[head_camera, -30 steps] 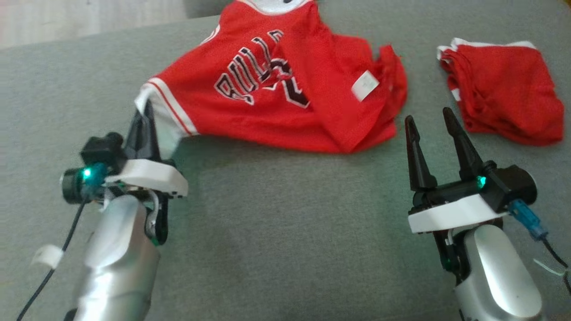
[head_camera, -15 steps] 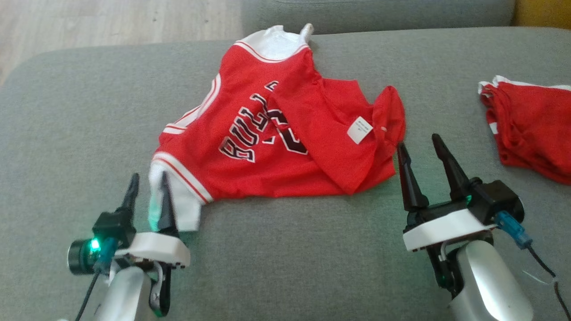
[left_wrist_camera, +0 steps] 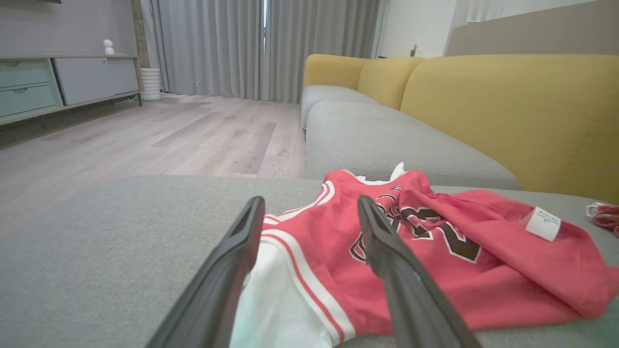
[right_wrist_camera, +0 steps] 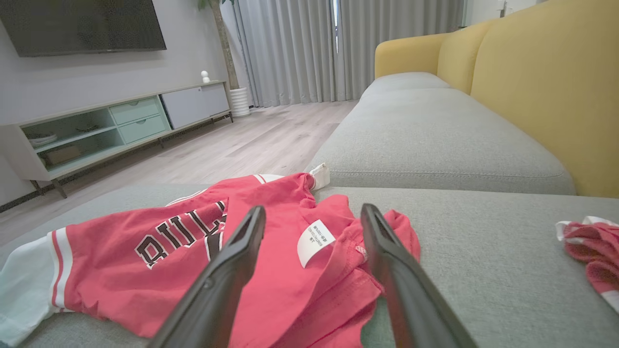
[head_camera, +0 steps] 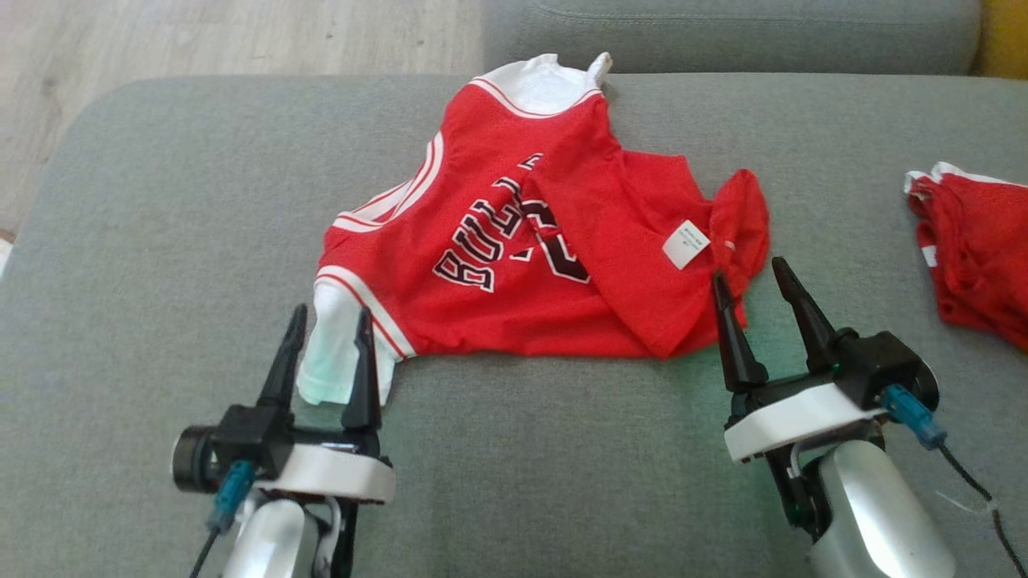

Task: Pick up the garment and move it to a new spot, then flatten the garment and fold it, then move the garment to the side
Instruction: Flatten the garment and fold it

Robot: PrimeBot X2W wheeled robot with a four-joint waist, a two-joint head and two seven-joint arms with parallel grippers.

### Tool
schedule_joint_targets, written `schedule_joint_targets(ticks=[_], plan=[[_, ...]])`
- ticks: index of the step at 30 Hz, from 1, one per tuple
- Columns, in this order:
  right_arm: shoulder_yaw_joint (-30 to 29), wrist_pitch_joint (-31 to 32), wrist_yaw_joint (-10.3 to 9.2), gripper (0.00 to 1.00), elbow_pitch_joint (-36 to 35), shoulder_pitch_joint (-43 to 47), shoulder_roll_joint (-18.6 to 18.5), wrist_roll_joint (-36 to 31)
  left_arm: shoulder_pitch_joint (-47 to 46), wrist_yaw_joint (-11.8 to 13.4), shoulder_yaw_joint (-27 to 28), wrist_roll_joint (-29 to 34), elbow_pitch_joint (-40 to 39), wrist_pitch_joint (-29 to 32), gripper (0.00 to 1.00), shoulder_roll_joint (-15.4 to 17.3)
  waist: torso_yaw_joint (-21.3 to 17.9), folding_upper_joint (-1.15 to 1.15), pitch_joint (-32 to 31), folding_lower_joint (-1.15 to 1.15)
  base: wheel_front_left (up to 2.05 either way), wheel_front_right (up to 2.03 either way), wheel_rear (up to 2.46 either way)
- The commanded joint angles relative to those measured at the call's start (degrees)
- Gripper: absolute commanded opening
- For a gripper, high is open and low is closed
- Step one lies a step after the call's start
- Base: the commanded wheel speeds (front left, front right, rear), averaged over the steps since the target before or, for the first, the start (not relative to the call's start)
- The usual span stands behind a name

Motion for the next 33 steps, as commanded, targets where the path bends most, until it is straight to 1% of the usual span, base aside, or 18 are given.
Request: schedule_joint_targets(ticks=[1, 9, 19, 21, 26, 27, 28, 33], plan=[[1.0, -0.3, 0.37, 1.0, -1.1, -1.8, 0.3, -0.6, -1.6, -0.3, 1.3, 0.7, -2.2, -0.5, 1.0, 0.2, 0.7, 0.0, 0.1, 0.0, 0.0, 0.0, 0.0], [-2.6, 2.7, 0.37, 1.0, 3.7, -5.3, 0.3, -1.6, -1.6, -0.5, 0.6, 0.7, -2.1, -0.5, 1.0, 0.1, 3.0, 0.0, 0.9, 0.0, 0.0, 0.0, 0.0], [-8.1, 7.3, 0.37, 1.0, 16.4, -13.4, 0.3, 0.1, -1.8, -0.3, -1.2, 0.0, -2.0, -0.5, 1.0, 0.0, 5.0, 0.0, 2.4, 0.0, 0.0, 0.0, 0.0], [-8.5, 7.9, 0.37, 1.0, 19.0, -14.7, 0.3, 0.6, -2.0, -0.1, -1.7, -0.3, -2.1, -0.5, 1.0, 0.0, 5.3, 0.0, 2.6, 0.0, 0.0, 0.0, 0.0], [-7.1, 9.1, 0.37, 1.0, 24.4, -17.3, 0.3, 1.8, -2.4, 0.3, -2.2, -0.7, -2.1, -0.5, 1.0, 0.0, 5.2, 0.0, 3.2, 0.0, 0.0, 0.0, 0.0], [-6.7, 9.3, 0.37, 0.45, 25.3, -17.8, 0.3, 2.4, -2.5, 0.3, -2.2, -0.8, -2.1, -0.5, 1.0, 0.0, 5.2, 0.0, 3.3, 0.0, 0.0, 0.0, 0.0], [-6.2, 9.3, 0.37, 0.0, 26.1, -18.3, 0.3, 2.8, -2.6, 0.3, -2.3, -0.8, -2.0, -0.5, 1.0, 0.0, 5.2, 0.0, 3.4, 0.0, 0.0, 0.0, 0.0], [-3.2, 6.0, 0.37, 0.0, 26.3, -20.4, 0.3, 5.4, -3.0, 0.4, -2.2, -1.2, -1.9, -0.5, 1.0, 0.0, 4.9, 0.0, 3.2, 0.0, 0.0, 0.0, 0.0]])
